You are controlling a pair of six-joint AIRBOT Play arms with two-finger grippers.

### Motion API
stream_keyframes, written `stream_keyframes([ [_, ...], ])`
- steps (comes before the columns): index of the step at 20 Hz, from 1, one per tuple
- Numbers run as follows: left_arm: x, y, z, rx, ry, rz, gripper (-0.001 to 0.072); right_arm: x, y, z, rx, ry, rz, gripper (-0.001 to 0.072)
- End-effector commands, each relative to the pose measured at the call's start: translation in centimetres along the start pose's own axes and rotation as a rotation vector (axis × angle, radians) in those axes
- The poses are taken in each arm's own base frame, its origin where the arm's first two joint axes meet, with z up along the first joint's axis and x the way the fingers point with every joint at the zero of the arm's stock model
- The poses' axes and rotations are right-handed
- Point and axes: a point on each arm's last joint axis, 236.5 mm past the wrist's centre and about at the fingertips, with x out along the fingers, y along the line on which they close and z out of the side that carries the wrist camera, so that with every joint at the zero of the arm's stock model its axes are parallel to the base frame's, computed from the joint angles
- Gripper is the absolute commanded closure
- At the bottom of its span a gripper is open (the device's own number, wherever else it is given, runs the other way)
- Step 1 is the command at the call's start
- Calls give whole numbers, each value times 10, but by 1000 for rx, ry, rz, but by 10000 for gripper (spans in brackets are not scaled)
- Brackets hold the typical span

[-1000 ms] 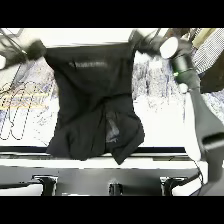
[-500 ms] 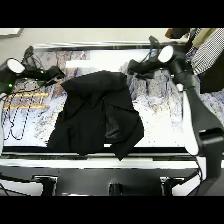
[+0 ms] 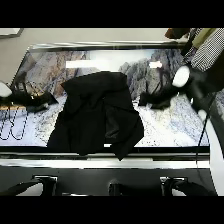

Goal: Fold the clothes and pants, and hang the long-sleeved shirts on hangers.

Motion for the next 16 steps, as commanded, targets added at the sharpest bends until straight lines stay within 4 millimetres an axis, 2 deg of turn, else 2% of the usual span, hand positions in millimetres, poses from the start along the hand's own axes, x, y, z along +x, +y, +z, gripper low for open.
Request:
stream_keyframes([
  [1, 29, 11, -78, -25, 136, 0, 28, 53, -15, -77, 106, 108, -14, 78],
  [3, 42, 14, -102, -20, 192, 13, 29, 77, -23, -104, 144, 166, -48, 79],
  [6, 49, 11, -110, -2, 201, 15, 28, 97, -35, -116, 200, 161, -74, 80],
  [9, 50, 9, -104, -7, 175, 4, 28, 110, -39, -110, 217, 107, -57, 80],
  [14, 51, 9, -102, -15, 169, 4, 28, 129, -26, -91, 278, 56, 15, 91],
  [15, 51, 9, -102, -15, 169, 4, 29, 134, -24, -90, 298, 60, 27, 117],
  [16, 51, 9, -102, -15, 169, 4, 29, 138, -22, -89, 308, 61, 37, 252],
])
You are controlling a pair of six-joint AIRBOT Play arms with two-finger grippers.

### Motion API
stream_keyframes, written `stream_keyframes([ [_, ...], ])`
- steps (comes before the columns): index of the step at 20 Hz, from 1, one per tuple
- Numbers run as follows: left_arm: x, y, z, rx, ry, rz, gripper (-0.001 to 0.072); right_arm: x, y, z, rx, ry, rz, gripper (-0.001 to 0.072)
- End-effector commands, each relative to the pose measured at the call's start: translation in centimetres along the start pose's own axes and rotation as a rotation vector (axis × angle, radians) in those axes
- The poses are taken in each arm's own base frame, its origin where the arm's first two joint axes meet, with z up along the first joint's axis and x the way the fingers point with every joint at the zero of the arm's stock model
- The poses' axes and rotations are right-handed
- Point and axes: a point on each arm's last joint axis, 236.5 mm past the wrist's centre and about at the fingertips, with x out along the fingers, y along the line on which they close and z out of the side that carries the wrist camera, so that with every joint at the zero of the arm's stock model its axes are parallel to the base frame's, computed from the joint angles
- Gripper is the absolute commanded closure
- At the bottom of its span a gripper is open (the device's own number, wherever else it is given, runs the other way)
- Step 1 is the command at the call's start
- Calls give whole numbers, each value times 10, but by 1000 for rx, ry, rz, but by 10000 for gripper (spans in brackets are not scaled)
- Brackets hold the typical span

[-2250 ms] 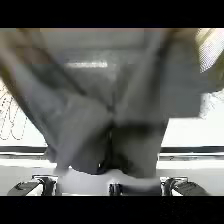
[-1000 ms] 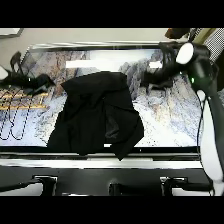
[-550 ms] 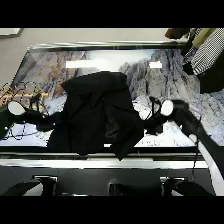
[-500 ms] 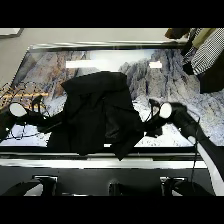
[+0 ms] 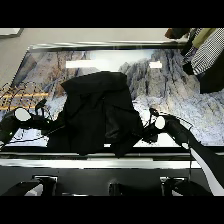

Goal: Fold the clothes and pants, and hang the long-sleeved shirts on hangers.

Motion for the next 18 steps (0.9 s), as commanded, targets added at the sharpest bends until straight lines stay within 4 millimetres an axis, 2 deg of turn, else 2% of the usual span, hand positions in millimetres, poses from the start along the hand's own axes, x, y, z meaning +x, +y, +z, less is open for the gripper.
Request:
stream_keyframes([
  [1, 0, 0, 0, -1, -3, -1, 29, 12, 11, 10, 44, -25, 54, 427],
  [2, 0, 0, 0, -1, -3, -1, 28, 9, 12, 13, 38, -36, 55, 689],
  [4, 0, 0, 0, -1, -3, -1, 29, -3, 5, 26, 6, -89, 2, 683],
  [6, 0, 0, 0, -1, -4, -1, 29, -35, -23, 50, 24, -153, -132, 683],
  [9, 0, 0, 0, -1, -3, -1, 29, -109, -51, 110, 123, -277, -137, 683],
  [12, 0, 0, 0, -1, -3, -1, 29, -191, -68, 171, 150, -479, -94, 681],
  [14, 0, 0, 0, -1, -3, -1, 29, -215, -79, 188, 154, -539, -96, 681],
  [15, 0, -1, 0, -1, -2, -2, 29, -214, -85, 189, 166, -534, -102, 677],
  [16, 0, -1, -1, -3, 1, -4, 29, -209, -88, 188, 166, -513, -110, 596],
  [18, 0, -4, -5, -9, 18, -16, 28, -199, -82, 182, 128, -461, -95, 287],
])
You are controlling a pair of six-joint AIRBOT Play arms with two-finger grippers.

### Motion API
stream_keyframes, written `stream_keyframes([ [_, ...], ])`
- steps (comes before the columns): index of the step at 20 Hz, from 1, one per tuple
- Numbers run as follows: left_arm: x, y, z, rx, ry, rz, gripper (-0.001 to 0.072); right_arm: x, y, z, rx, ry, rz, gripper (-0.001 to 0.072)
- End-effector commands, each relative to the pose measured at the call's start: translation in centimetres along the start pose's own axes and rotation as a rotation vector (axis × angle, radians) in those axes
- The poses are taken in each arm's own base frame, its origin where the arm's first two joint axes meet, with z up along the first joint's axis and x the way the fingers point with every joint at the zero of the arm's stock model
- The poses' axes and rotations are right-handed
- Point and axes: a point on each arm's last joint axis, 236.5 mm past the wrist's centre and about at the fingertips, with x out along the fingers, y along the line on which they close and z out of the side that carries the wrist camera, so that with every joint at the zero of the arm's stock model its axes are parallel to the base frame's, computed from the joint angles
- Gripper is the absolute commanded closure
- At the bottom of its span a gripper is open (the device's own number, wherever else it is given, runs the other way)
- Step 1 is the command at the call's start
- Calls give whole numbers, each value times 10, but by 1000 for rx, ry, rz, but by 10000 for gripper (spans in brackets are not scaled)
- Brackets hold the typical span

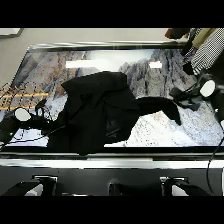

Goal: Fold the clothes and pants, and hang the long-sleeved shirts on hangers.

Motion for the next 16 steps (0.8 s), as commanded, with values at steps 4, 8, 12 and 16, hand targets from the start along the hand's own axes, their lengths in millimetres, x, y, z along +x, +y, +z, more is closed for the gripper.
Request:
stream_keyframes([
  [4, -4, -1, -30, -9, 120, -2, 26, -4, 19, -33, -121, 165, 120, 79],
  [8, -5, -2, -46, -21, 121, -27, 21, 17, 39, -103, -75, 378, 282, 46],
  [12, 10, -11, -71, -102, 186, -110, -13, 54, 61, -166, -24, 449, 338, 48],
  [16, 14, -20, -81, -96, 213, -125, -13, 74, 92, -193, -41, 393, 328, 49],
])
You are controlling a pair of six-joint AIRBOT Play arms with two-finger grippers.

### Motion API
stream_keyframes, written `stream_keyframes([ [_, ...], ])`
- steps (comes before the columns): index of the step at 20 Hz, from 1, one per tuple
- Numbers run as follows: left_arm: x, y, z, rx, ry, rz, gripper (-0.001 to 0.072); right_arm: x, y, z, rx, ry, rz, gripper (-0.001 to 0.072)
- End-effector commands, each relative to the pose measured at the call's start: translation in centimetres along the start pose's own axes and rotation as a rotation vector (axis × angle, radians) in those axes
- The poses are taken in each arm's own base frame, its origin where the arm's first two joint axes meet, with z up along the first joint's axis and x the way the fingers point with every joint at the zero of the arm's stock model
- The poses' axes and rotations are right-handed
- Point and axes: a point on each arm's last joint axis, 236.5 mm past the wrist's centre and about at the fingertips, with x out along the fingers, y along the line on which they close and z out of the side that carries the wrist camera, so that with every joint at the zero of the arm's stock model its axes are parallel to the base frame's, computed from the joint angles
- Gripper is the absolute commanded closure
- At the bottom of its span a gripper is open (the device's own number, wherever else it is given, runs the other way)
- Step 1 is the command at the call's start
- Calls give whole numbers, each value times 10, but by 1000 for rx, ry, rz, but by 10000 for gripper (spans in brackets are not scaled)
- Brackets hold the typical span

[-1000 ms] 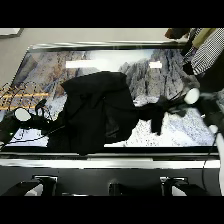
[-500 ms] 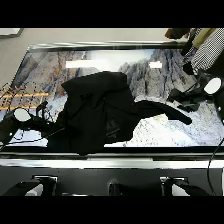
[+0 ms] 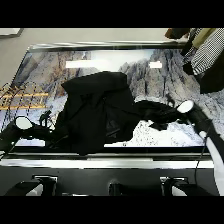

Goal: Fold the clothes and pants, and hang the long-sleeved shirts on hangers.

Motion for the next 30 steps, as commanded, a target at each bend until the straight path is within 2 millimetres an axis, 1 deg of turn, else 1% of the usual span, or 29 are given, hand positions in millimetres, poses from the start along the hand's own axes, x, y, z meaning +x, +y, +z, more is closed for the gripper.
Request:
stream_keyframes([
  [1, 8, -9, -12, -15, 31, -24, -13, 32, 18, -7, 13, -52, 14, 50],
  [2, 10, -11, -15, -8, 39, -20, -13, 38, 18, -7, 15, -54, 8, 51],
  [5, 18, -12, -22, -16, 67, -2, -13, 52, 7, -7, 57, -30, -18, 56],
  [6, 19, -12, -23, -14, 75, 3, -13, 55, 6, -5, 63, -33, -20, 102],
  [7, 20, -12, -23, -14, 78, 4, -13, 57, 6, -5, 70, -31, -17, 131],
  [8, 21, -10, -23, -13, 78, 12, -13, 57, 7, -4, 75, -34, -13, 198],
  [9, 21, -6, -23, -7, 80, 29, -13, 57, 8, -4, 80, -34, -6, 360],
  [10, 21, -1, -24, -4, 84, 49, -13, 56, 9, -4, 79, -36, -4, 583],
  [11, 20, 4, -26, -9, 91, 71, -13, 54, 10, -3, 72, -42, -3, 658],
  [12, 20, 7, -28, -5, 98, 85, -13, 51, 12, -1, 64, -58, 0, 682],
  [15, 20, 8, -28, -30, 101, 88, -13, 43, 18, 3, 58, -82, 16, 681],
  [17, 23, 9, -27, -46, 102, 91, -13, 43, 18, -2, 59, -63, 13, 681],
  [20, 33, 11, -19, -58, 90, 97, -13, 43, 17, -9, 58, -35, 9, 681],
  [23, 49, 5, -14, -68, 87, 84, -13, 36, 22, -9, 47, -47, 20, 681],
  [24, 55, 0, -12, -70, 83, 74, 29, 33, 24, -8, 42, -55, 26, 681],
  [25, 60, -4, -12, -77, 87, 60, 243, 30, 26, -9, 39, -58, 31, 681],
  [26, 63, -9, -14, -77, 96, 48, 569, 27, 28, -10, 33, -58, 35, 682],
  [27, 65, -15, -14, -47, 93, 24, 688, 23, 29, -11, 20, -61, 33, 682],
  [29, 58, -23, -9, 5, 73, -2, 690, 4, 21, -1, -53, -100, -52, 682],
  [30, 50, -27, -8, 13, 65, -14, 691, -14, 13, 10, -91, -129, -141, 682],
])
